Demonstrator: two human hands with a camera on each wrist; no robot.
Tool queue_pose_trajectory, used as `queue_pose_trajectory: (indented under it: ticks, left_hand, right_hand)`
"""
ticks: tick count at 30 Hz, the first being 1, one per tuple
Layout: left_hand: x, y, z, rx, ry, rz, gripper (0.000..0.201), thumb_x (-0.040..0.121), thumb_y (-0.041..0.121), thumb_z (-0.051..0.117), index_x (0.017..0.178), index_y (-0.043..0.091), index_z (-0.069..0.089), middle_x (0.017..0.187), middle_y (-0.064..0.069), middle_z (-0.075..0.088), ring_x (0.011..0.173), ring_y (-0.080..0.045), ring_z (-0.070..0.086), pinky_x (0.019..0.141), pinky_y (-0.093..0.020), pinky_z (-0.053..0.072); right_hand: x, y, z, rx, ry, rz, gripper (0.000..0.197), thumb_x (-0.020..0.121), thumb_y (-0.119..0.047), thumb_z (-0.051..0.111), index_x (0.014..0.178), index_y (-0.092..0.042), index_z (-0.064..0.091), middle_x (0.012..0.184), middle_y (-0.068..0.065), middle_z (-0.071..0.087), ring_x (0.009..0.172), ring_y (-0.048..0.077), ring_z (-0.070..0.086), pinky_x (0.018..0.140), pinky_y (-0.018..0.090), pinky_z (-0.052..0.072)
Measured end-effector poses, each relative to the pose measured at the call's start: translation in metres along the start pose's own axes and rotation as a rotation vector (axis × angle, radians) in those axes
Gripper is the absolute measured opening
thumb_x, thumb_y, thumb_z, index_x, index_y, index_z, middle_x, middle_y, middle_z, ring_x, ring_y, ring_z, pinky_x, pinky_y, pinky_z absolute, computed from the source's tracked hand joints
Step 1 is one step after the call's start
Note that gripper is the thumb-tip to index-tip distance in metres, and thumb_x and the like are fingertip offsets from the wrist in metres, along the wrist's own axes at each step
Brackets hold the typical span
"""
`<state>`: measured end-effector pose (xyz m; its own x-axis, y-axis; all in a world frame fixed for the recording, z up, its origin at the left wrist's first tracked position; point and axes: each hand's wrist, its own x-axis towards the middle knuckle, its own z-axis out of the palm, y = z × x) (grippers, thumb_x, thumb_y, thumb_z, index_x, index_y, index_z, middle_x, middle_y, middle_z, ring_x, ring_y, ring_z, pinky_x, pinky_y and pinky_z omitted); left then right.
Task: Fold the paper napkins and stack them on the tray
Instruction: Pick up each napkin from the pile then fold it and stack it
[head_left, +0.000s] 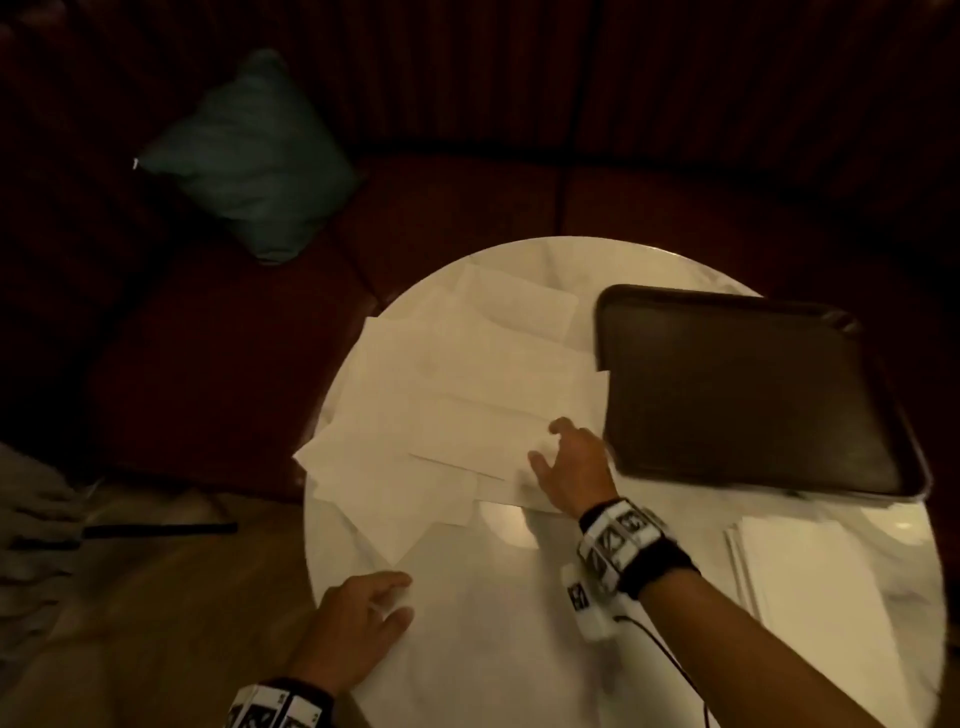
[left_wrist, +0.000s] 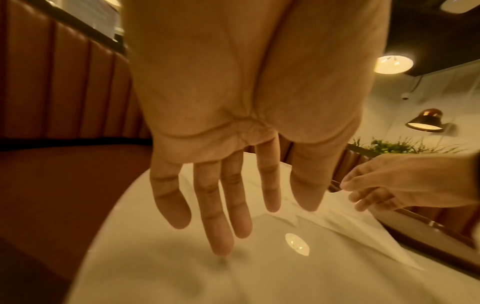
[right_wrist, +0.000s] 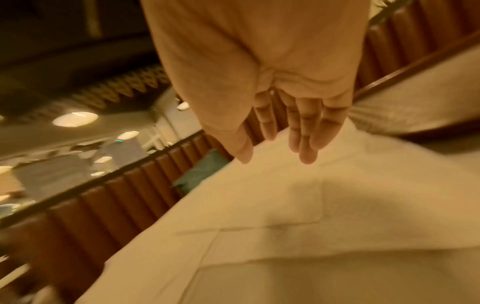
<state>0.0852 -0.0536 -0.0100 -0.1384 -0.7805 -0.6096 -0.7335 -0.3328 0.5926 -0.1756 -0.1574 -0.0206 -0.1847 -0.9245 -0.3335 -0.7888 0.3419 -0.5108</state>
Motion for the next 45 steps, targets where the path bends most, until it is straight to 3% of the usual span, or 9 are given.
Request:
queue_pose_trajectory:
  ticks: [6, 11, 17, 24, 27, 30, 35, 41, 45]
  left_hand:
    - [0.008, -0.052, -0.017, -0.035, -0.002, -0.041, 0.028, 0.080, 0.020, 0.070, 0.097, 0.036, 0.054, 0.100, 0.002, 0.063, 0.089, -0.008, 0.060, 0.067, -0.007, 0.044]
    - [0.024, -0.065, -0.028, -0.079, 0.010, -0.034, 0.028, 0.083, 0.021, 0.067, 0.102, 0.035, 0.054, 0.100, 0.007, 0.057, 0.088, -0.003, 0.056, 0.068, -0.006, 0.043]
    - [0.037, -0.045, -0.045, -0.160, 0.060, 0.040, 0.023, 0.082, 0.013, 0.067, 0.095, 0.030, 0.060, 0.093, 0.001, 0.064, 0.085, -0.012, 0.060, 0.071, -0.014, 0.048]
    - [0.059, 0.036, -0.050, -0.445, 0.218, 0.149, 0.048, 0.062, 0.040, 0.079, 0.105, 0.027, 0.062, 0.087, -0.001, 0.067, 0.086, -0.013, 0.065, 0.084, -0.027, 0.051]
    - [0.060, 0.081, -0.039, -0.582, 0.068, 0.059, 0.082, 0.058, 0.053, 0.079, 0.127, 0.020, 0.050, 0.111, -0.008, 0.063, 0.103, -0.018, 0.061, 0.091, -0.033, 0.050]
    - [0.049, 0.115, -0.026, -0.778, -0.100, 0.025, 0.094, 0.054, 0.061, 0.077, 0.128, 0.011, 0.048, 0.112, -0.007, 0.064, 0.098, -0.022, 0.062, 0.077, -0.033, 0.052]
    - [0.022, 0.156, -0.005, -0.749, -0.155, 0.158, 0.030, 0.076, 0.019, 0.071, 0.104, 0.010, 0.064, 0.111, -0.015, 0.068, 0.090, -0.021, 0.067, 0.081, -0.038, 0.052]
    - [-0.018, 0.191, 0.012, -0.707, -0.154, 0.319, 0.042, 0.068, 0.017, 0.071, 0.105, -0.002, 0.062, 0.103, -0.016, 0.070, 0.093, -0.028, 0.068, 0.084, -0.039, 0.055]
    - [-0.040, 0.210, 0.020, -0.695, -0.109, 0.393, 0.023, 0.077, 0.006, 0.065, 0.099, 0.004, 0.065, 0.094, -0.009, 0.073, 0.087, -0.022, 0.070, 0.075, -0.032, 0.058]
  right_hand:
    - [0.076, -0.029, 0.018, -0.031, 0.033, 0.504, 0.089, 0.080, -0.058, 0.060, 0.137, 0.002, 0.027, 0.140, 0.022, 0.038, 0.128, 0.038, 0.039, 0.103, 0.049, 0.038]
    - [0.089, -0.027, 0.029, 0.075, 0.120, 0.602, 0.071, 0.070, -0.041, 0.078, 0.122, -0.004, 0.046, 0.128, 0.019, 0.053, 0.115, 0.040, 0.052, 0.098, 0.052, 0.043]
    - [0.069, -0.033, 0.006, 0.191, 0.210, 0.196, 0.015, 0.088, -0.025, 0.058, 0.090, -0.011, 0.063, 0.101, 0.013, 0.067, 0.100, 0.034, 0.056, 0.086, 0.036, 0.046]
    - [-0.012, -0.020, -0.077, 0.369, 0.111, -0.130, 0.015, 0.088, -0.018, 0.062, 0.075, -0.015, 0.069, 0.074, 0.003, 0.070, 0.071, 0.017, 0.064, 0.066, 0.031, 0.050]
    - [-0.051, -0.014, -0.109, 0.516, 0.052, -0.230, 0.010, 0.089, -0.014, 0.061, 0.084, -0.013, 0.070, 0.079, 0.002, 0.071, 0.070, 0.010, 0.066, 0.065, 0.025, 0.053]
    - [-0.080, -0.002, -0.135, 0.651, 0.016, -0.268, 0.010, 0.089, -0.011, 0.059, 0.089, -0.011, 0.068, 0.076, 0.000, 0.073, 0.072, 0.011, 0.069, 0.063, 0.023, 0.056]
    - [-0.113, 0.031, -0.159, 0.871, -0.016, -0.215, 0.016, 0.089, -0.006, 0.055, 0.100, -0.009, 0.066, 0.084, 0.000, 0.075, 0.077, 0.012, 0.071, 0.064, 0.021, 0.056]
    - [-0.144, 0.071, -0.180, 0.900, 0.001, -0.201, 0.020, 0.087, -0.009, 0.060, 0.106, -0.008, 0.068, 0.094, 0.006, 0.075, 0.084, 0.018, 0.072, 0.066, 0.023, 0.056]
    - [-0.159, 0.093, -0.197, 0.884, 0.041, -0.252, 0.019, 0.086, -0.006, 0.061, 0.103, -0.006, 0.069, 0.093, 0.007, 0.075, 0.084, 0.019, 0.072, 0.067, 0.023, 0.056]
